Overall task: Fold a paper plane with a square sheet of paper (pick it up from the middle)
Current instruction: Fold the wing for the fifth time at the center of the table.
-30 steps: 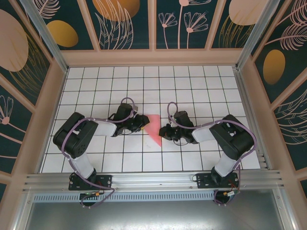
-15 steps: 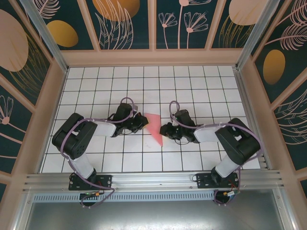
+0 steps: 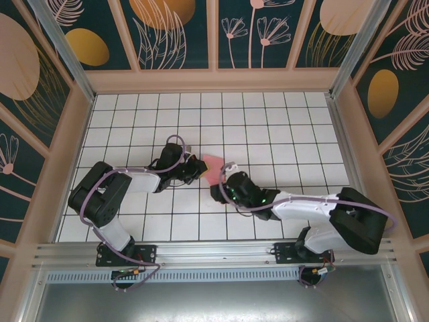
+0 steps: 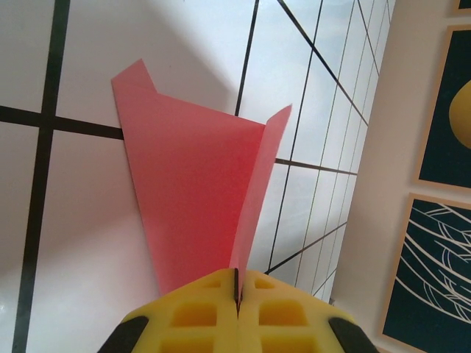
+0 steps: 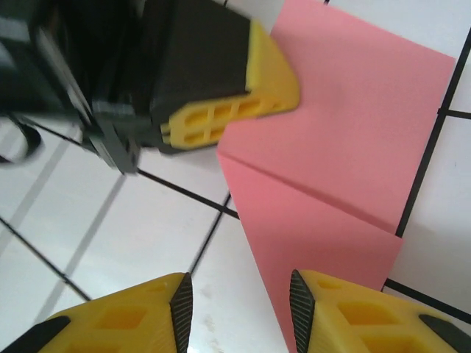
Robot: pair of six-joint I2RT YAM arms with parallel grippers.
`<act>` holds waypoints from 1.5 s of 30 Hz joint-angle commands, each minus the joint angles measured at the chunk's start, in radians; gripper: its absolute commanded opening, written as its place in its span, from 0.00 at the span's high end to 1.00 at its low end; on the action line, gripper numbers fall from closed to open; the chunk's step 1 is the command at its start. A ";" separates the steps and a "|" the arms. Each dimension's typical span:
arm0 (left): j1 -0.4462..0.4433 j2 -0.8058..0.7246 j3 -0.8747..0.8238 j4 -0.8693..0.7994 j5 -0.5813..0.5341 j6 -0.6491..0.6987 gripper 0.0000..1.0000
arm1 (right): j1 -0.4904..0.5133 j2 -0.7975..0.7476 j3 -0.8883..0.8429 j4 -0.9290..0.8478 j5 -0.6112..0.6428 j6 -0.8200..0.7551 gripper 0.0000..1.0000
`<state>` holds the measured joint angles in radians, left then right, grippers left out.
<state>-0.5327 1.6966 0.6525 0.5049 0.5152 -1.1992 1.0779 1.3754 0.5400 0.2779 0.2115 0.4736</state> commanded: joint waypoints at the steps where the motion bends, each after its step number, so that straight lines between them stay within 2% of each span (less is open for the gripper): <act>1: 0.005 -0.018 -0.002 0.015 -0.006 -0.011 0.99 | 0.070 0.080 0.049 0.014 0.281 -0.157 0.57; 5: 0.005 -0.017 -0.002 0.012 -0.004 -0.011 0.98 | 0.136 0.172 0.099 -0.020 0.455 -0.178 0.59; 7: 0.005 -0.020 -0.004 0.008 -0.006 -0.009 0.98 | 0.149 0.190 0.105 -0.014 0.476 -0.181 0.59; 16: 0.005 -0.020 0.001 0.001 -0.004 -0.002 0.98 | 0.192 0.210 0.072 0.067 0.459 -0.300 0.61; 21: 0.005 -0.023 -0.006 -0.003 -0.004 0.001 0.98 | 0.190 0.171 0.020 0.138 0.447 -0.339 0.63; 27: 0.005 -0.020 -0.001 -0.004 0.000 0.002 0.98 | 0.143 0.023 -0.119 0.272 0.343 -0.306 0.63; 30: 0.006 -0.025 -0.003 -0.007 -0.004 0.002 0.98 | 0.121 -0.033 -0.177 0.331 0.247 -0.330 0.59; 34: 0.005 -0.022 0.001 -0.008 -0.001 0.003 0.98 | 0.132 0.046 -0.106 0.227 0.252 -0.381 0.58; 36: 0.006 -0.022 0.001 -0.008 0.000 0.003 0.98 | 0.141 0.082 -0.093 0.253 0.259 -0.411 0.58; 45: 0.005 -0.019 0.006 -0.017 0.006 0.009 0.98 | 0.155 0.241 -0.001 0.251 0.443 -0.483 0.57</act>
<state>-0.5327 1.6939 0.6525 0.5026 0.5159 -1.1988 1.2209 1.5761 0.5037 0.5201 0.5713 0.0322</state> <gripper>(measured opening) 0.068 0.429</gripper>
